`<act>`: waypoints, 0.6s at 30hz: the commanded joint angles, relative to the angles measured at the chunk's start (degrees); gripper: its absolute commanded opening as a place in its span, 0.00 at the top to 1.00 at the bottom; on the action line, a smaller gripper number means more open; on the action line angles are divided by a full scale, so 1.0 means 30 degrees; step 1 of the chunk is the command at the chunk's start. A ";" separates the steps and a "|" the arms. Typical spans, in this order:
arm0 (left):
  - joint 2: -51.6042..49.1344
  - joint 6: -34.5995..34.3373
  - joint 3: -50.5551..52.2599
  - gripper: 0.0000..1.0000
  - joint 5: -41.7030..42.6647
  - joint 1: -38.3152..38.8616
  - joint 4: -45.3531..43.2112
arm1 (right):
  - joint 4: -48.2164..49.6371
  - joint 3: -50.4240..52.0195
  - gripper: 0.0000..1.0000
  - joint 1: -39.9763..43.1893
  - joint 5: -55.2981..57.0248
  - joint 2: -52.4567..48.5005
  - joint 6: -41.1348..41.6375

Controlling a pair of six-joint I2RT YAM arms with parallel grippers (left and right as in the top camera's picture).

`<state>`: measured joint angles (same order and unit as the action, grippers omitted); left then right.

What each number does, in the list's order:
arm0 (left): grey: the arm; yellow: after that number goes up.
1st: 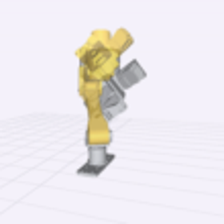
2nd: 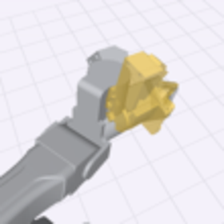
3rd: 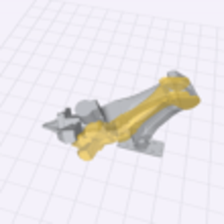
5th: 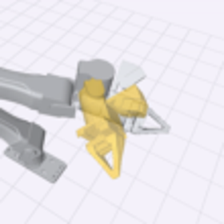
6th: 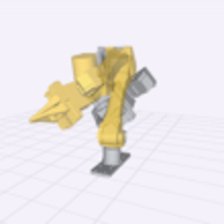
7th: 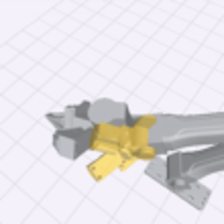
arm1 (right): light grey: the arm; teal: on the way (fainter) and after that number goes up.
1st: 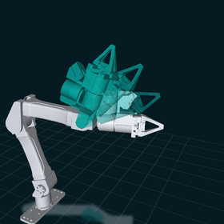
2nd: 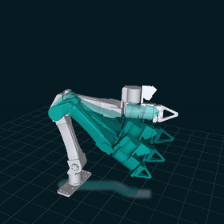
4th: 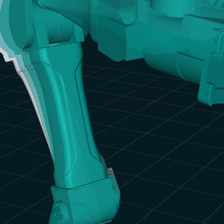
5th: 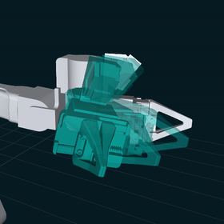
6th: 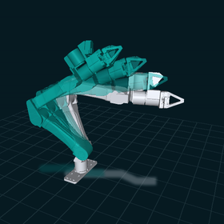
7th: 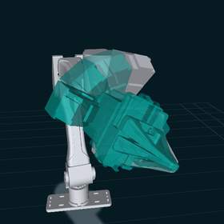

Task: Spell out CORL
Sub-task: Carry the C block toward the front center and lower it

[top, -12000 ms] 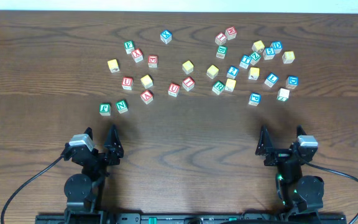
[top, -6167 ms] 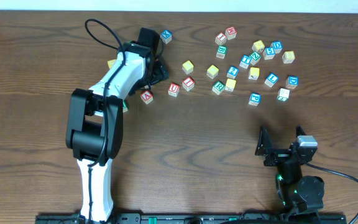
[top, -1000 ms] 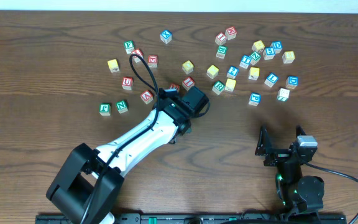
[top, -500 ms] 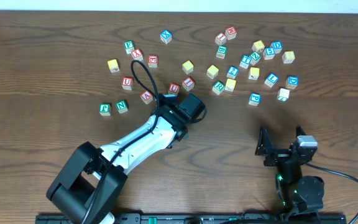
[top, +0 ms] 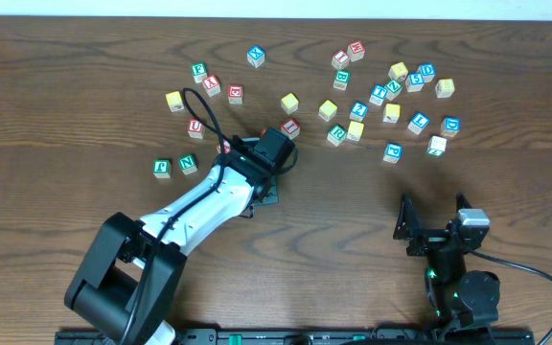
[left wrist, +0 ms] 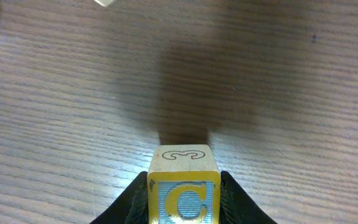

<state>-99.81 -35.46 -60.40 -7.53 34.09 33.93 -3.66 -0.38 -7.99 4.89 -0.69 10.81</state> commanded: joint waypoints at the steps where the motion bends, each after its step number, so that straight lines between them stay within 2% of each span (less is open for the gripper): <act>1: 0.0080 0.0612 0.0189 0.92 0.0372 -0.0015 -0.0073 | -0.0073 0.0029 0.01 0.0138 0.0036 0.0102 -0.0270; 9: 0.0073 0.0605 0.1872 0.92 0.0379 -0.0015 -0.1508 | -0.0073 0.0029 0.01 0.0138 0.0036 0.0102 -0.0270; 18: 0.0073 0.0612 0.1938 0.92 0.0386 -0.0015 -0.1639 | -0.0073 0.0029 0.01 0.0138 0.0036 0.0102 -0.0270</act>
<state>-99.42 -34.41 -56.27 -6.33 34.17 28.88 -3.66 -0.38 -7.99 4.89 -0.69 10.81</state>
